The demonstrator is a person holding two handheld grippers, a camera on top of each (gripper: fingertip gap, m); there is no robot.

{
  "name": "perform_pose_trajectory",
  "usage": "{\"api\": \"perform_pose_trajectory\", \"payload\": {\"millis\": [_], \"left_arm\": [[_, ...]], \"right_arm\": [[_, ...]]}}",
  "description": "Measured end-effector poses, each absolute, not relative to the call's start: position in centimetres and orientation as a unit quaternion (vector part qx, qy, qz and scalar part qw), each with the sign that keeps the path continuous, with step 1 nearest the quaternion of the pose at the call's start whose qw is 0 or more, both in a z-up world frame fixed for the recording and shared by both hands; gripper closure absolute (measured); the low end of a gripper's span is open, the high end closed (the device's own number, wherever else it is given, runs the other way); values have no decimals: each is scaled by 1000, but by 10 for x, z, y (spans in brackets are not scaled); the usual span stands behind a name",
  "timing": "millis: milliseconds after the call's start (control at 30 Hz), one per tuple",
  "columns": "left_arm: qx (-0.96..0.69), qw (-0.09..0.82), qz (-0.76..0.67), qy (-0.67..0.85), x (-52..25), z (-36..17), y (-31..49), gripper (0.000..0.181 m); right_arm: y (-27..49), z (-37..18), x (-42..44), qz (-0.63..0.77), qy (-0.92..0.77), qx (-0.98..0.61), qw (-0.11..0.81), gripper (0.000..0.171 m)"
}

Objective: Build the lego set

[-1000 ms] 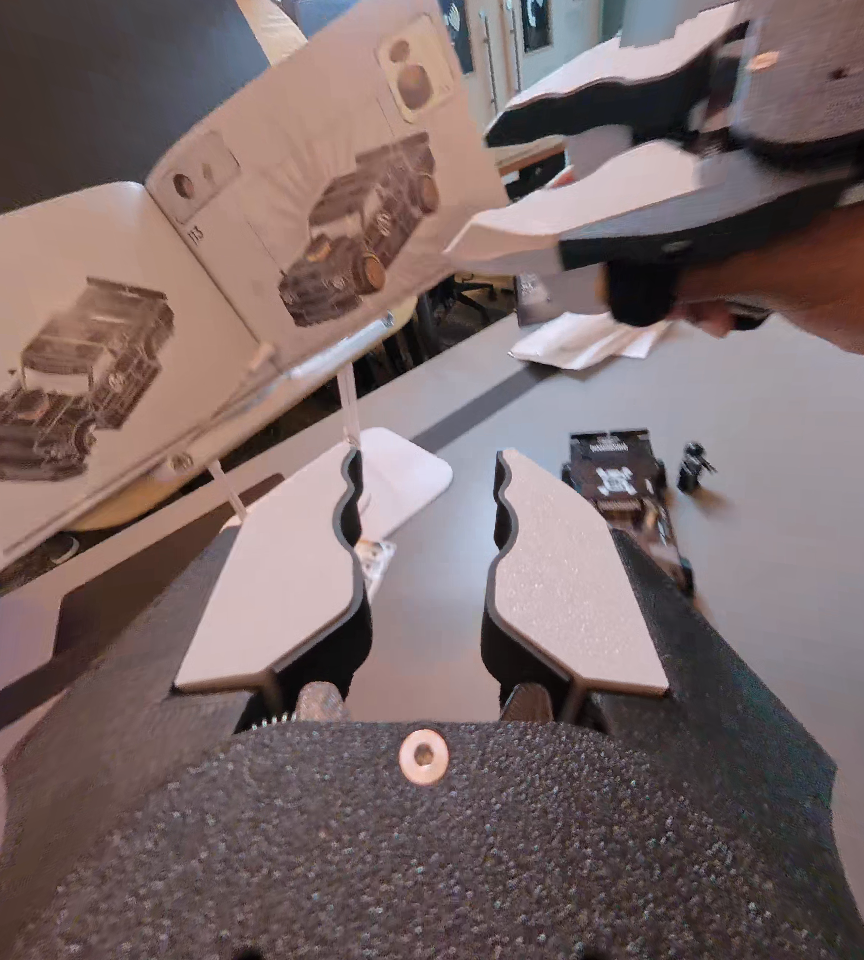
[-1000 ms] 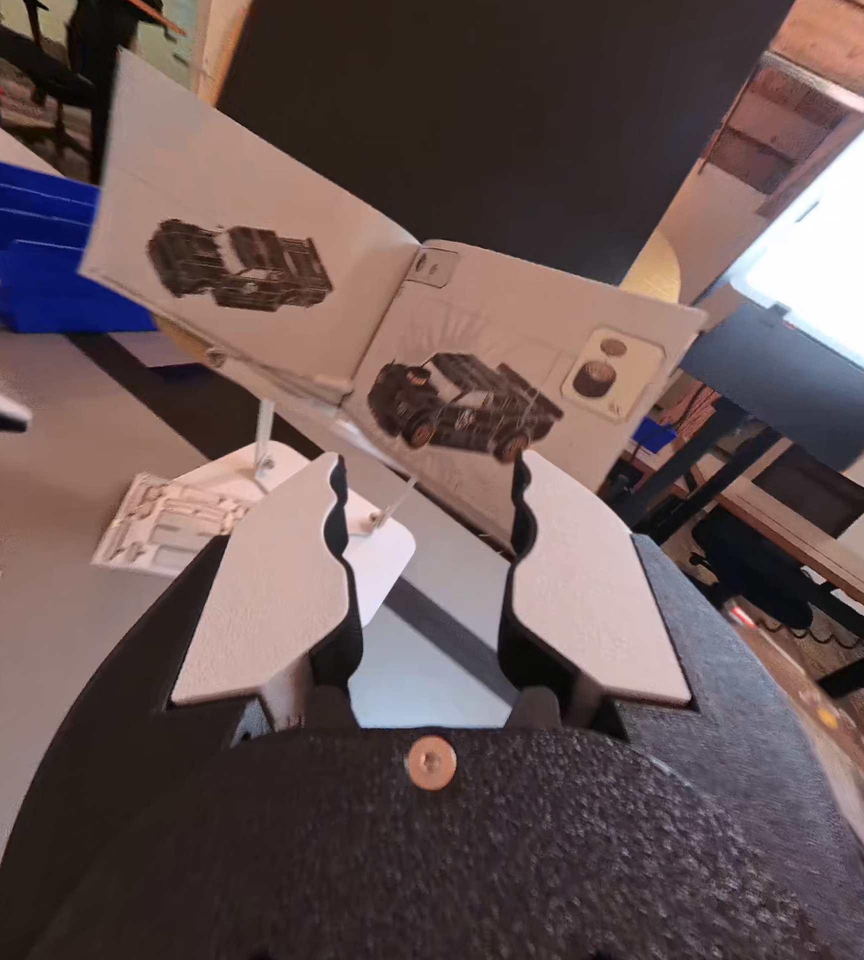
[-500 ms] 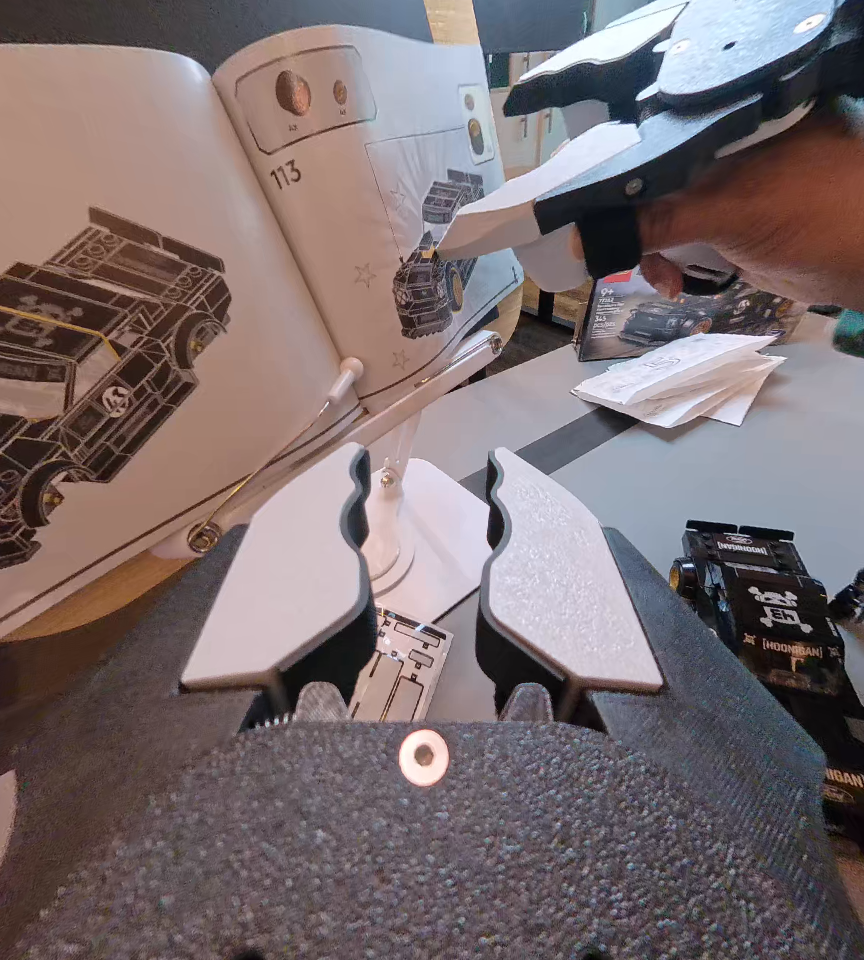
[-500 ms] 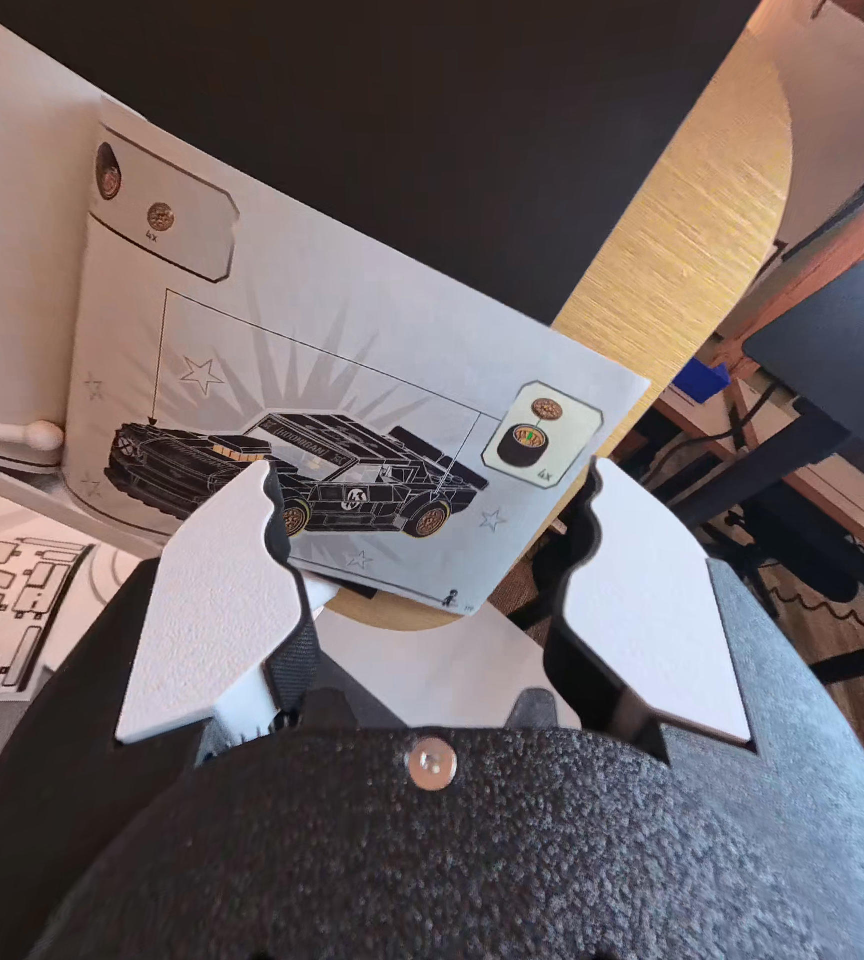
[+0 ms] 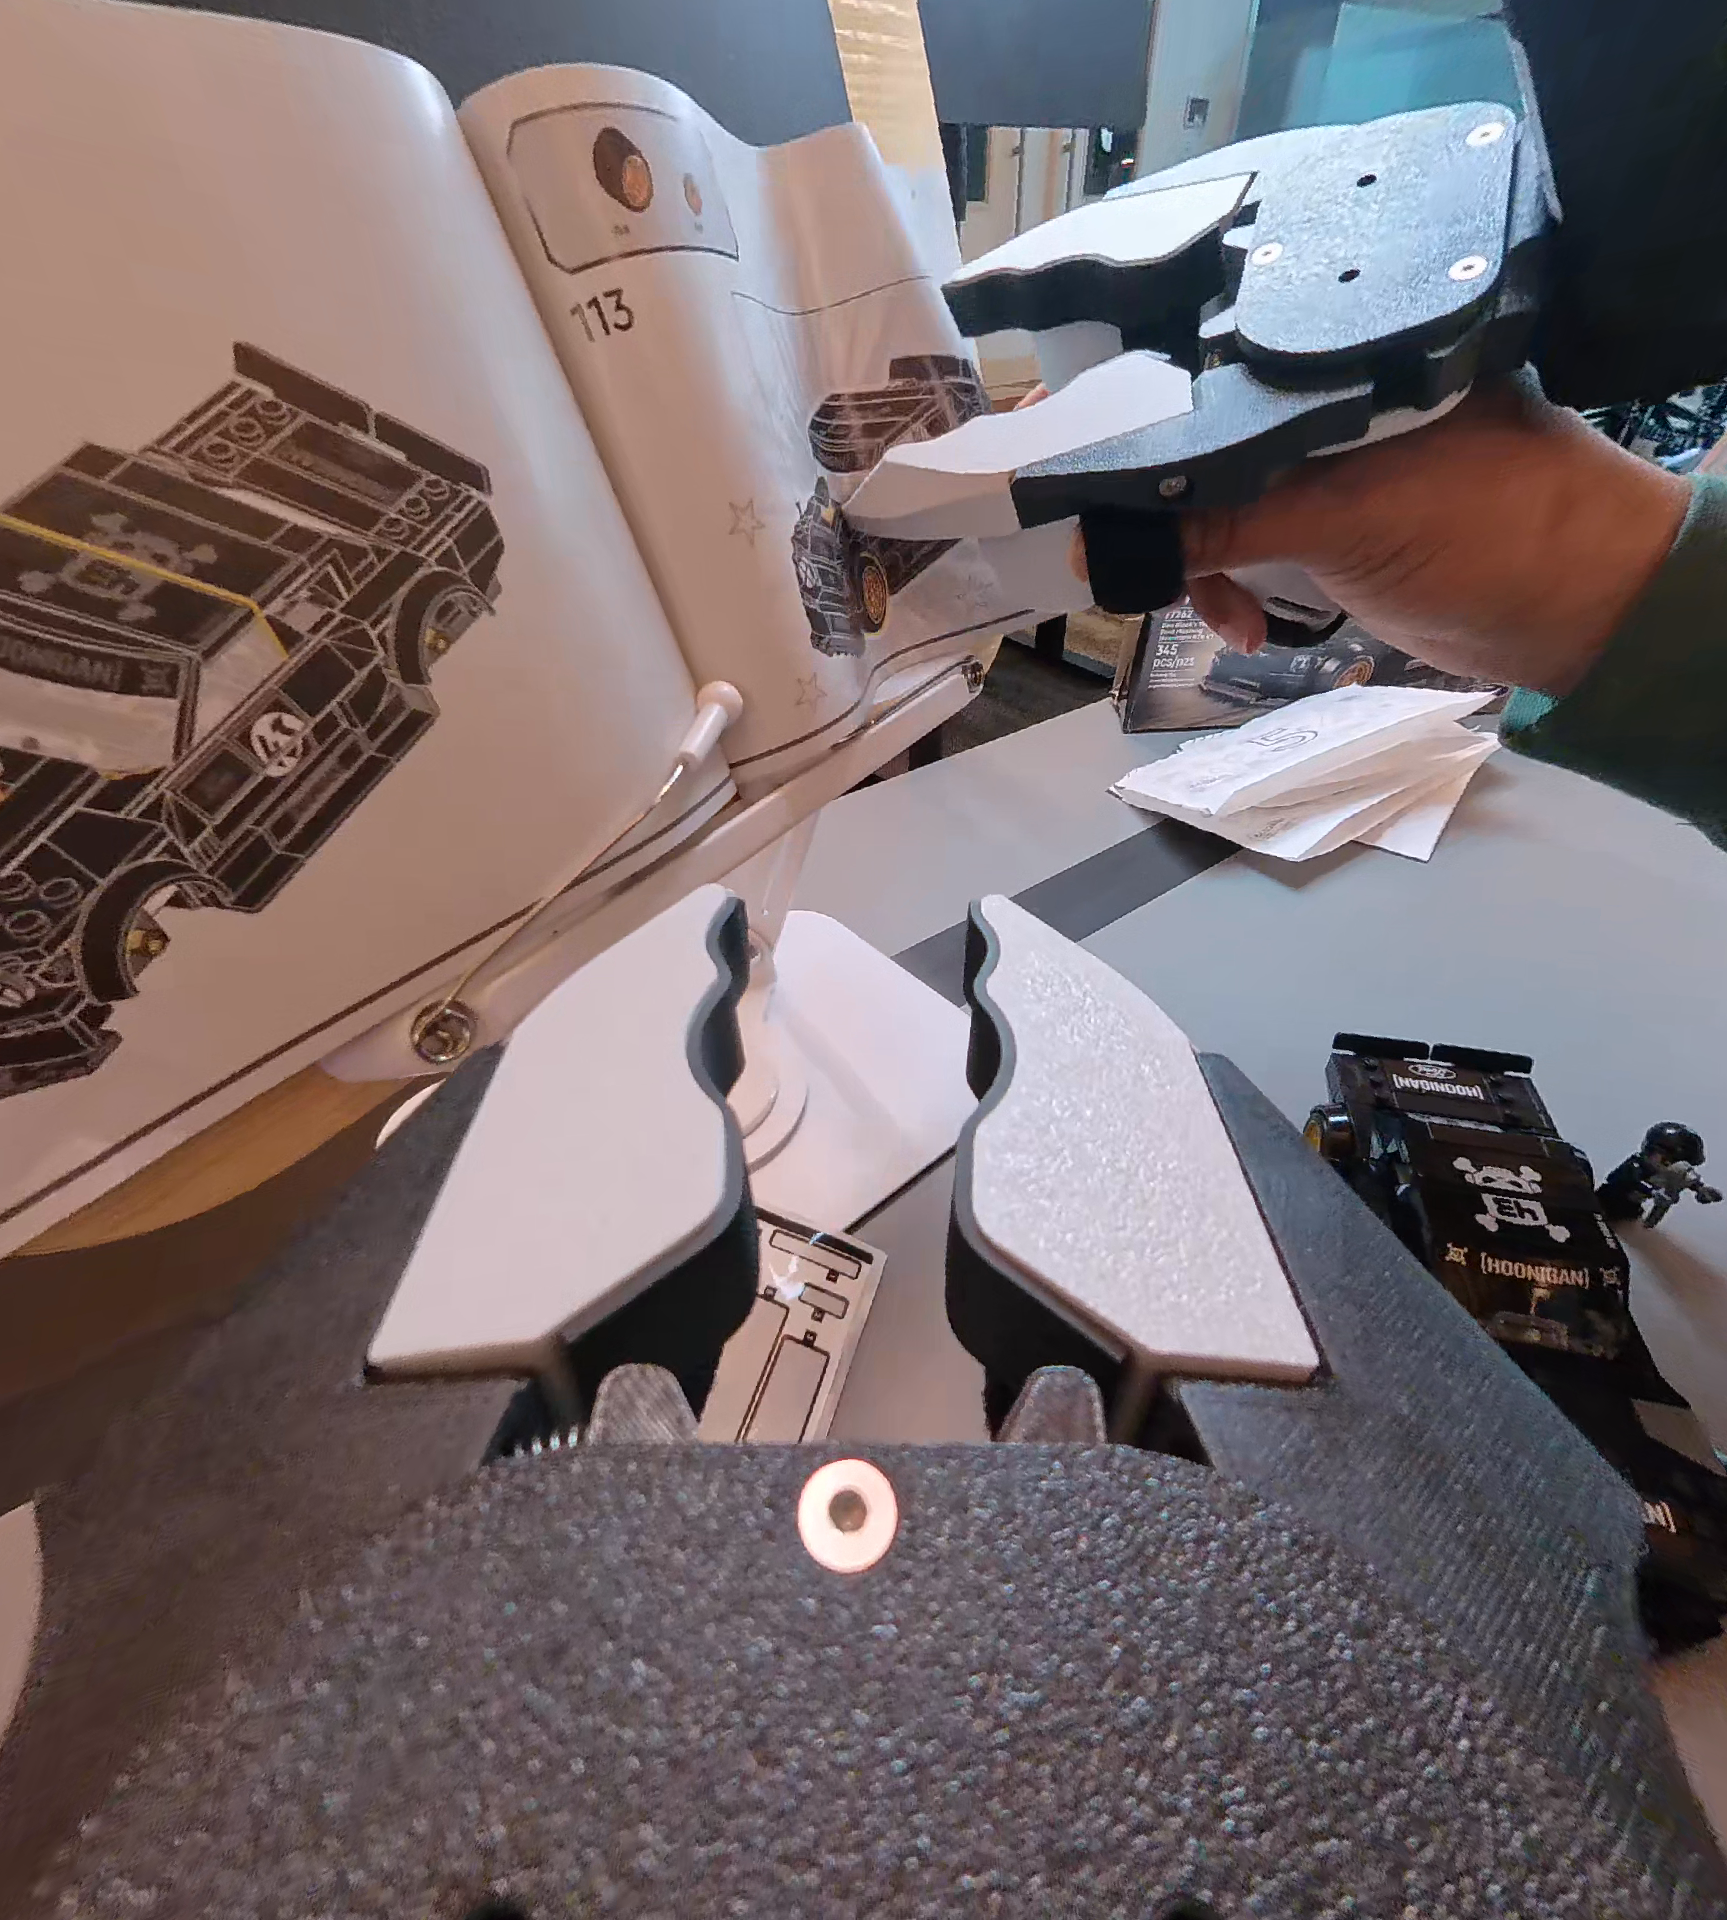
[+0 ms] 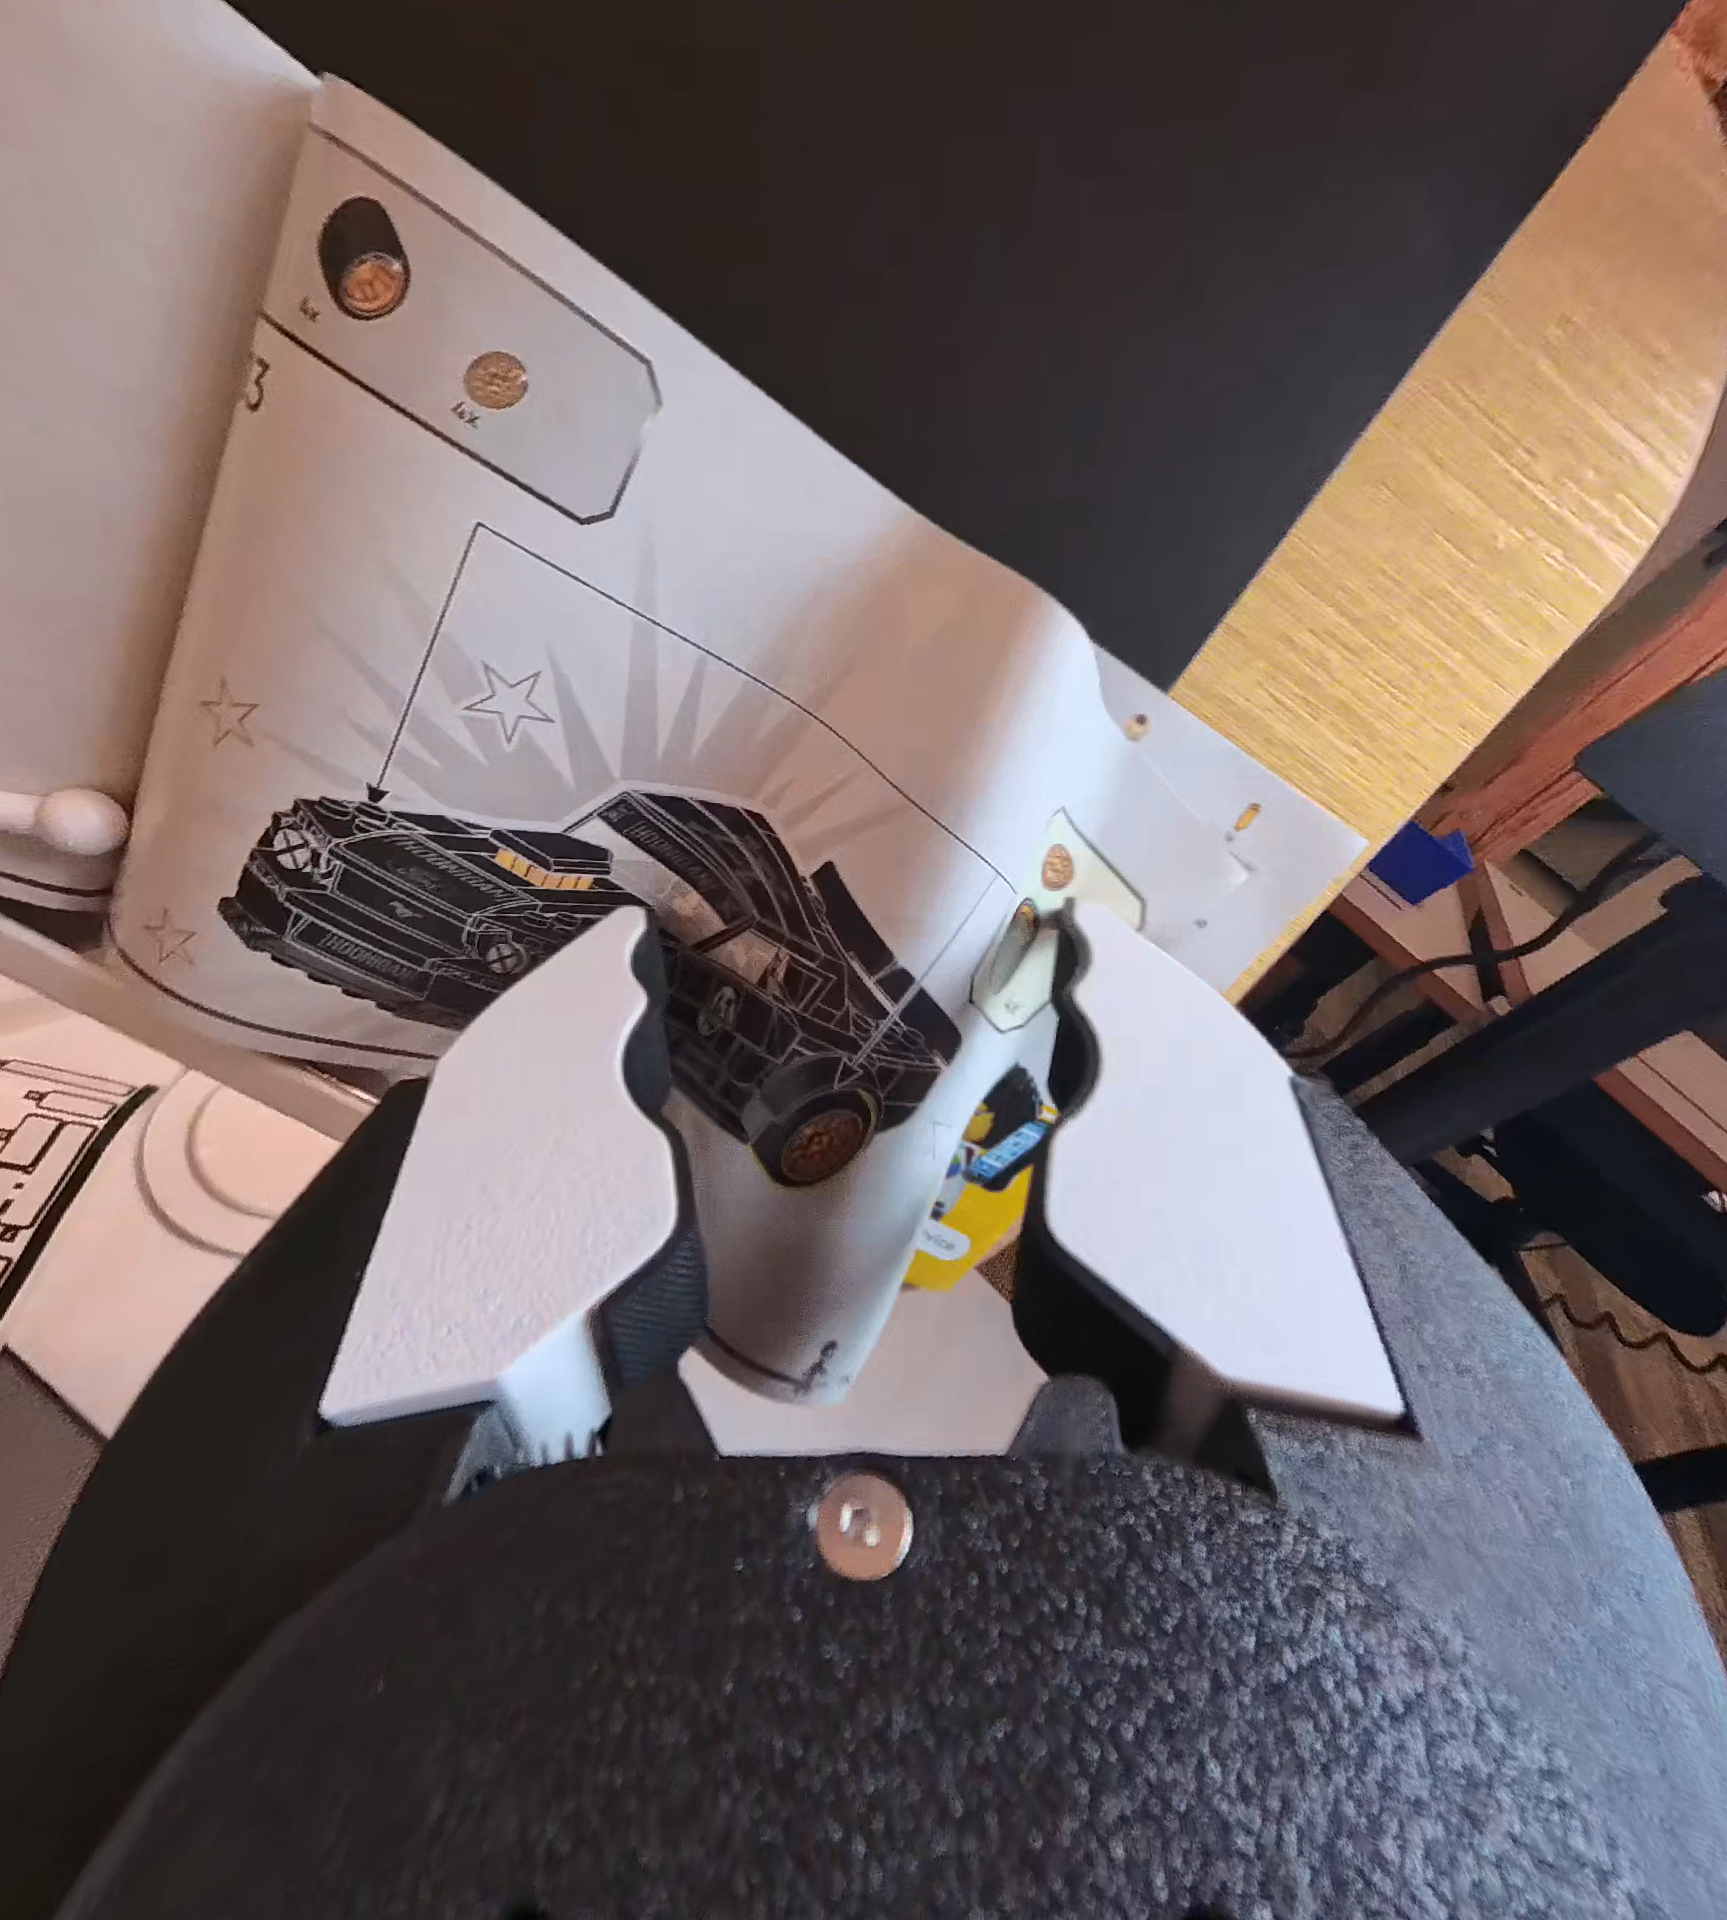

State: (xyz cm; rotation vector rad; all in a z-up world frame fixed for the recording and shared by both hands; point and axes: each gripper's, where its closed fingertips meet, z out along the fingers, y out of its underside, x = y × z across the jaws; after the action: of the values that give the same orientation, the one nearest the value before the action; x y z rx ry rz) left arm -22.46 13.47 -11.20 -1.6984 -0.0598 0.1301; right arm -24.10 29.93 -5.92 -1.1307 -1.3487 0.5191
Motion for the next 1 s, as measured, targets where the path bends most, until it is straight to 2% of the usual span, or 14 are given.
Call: {"api": "perform_pose_trajectory", "payload": {"millis": [100, 400, 633, 833, 1000], "left_arm": [[-751, 657, 61, -28, -228, -114, 134, 141], [-747, 661, 56, -36, -233, -113, 131, 141], [-745, 666, 43, -19, -217, -112, 135, 141], [-737, 676, 22, -5, -202, -106, 135, 141], [-730, 683, 9, 2, -194, -99, 132, 141]], "right_arm": [[295, -59, -237, 229, -588, -482, 608, 120], [251, -46, -194, 200, -576, -395, 687, 136], [189, -62, -173, 226, -596, -315, 703, 127], [151, -60, -165, 391, -591, -332, 623, 120], [148, -50, -154, 497, -558, -360, 559, 122]]}}
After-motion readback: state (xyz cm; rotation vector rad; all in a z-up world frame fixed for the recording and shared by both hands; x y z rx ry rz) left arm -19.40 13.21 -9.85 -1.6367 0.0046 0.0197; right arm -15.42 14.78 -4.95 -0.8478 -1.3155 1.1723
